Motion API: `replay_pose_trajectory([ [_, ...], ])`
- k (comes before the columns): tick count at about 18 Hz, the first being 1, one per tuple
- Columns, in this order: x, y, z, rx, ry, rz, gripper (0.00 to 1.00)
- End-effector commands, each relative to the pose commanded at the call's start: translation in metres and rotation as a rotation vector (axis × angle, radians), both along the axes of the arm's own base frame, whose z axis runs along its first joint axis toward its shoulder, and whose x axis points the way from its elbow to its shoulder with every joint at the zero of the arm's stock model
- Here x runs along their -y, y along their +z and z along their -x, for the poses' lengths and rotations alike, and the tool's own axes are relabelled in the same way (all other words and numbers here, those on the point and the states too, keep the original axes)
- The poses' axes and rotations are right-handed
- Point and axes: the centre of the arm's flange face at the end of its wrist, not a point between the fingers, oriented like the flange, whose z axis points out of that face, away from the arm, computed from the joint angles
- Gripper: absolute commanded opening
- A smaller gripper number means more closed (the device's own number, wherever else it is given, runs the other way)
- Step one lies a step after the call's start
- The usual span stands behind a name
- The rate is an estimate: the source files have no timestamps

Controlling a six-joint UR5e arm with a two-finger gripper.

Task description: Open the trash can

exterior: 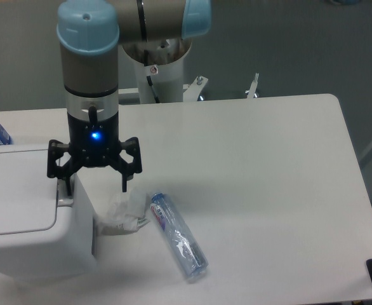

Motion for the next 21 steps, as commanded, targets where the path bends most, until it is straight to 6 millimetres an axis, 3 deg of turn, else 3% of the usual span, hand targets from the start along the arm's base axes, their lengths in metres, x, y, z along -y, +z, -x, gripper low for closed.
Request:
replay_pose_trajectory([
  [6,-0.001,0.007,0.001,-0.008,-0.001,-0.011,1.00],
  [9,-0.004,0.043,0.006,-0.057,-0.006,-0.065,1.00],
  [11,0.003,0.072,0.028,-0.115,0.033,-0.094,1.00],
  [13,0.013,0.088,0.049,-0.177,0.042,-0.087,1.00],
  [16,0.027,0.088,0.065,-0.279,0.008,-0.001,1.00],
  [21,0.038,0.078,0.072,-0.335,-0.174,0.143,1.00],
])
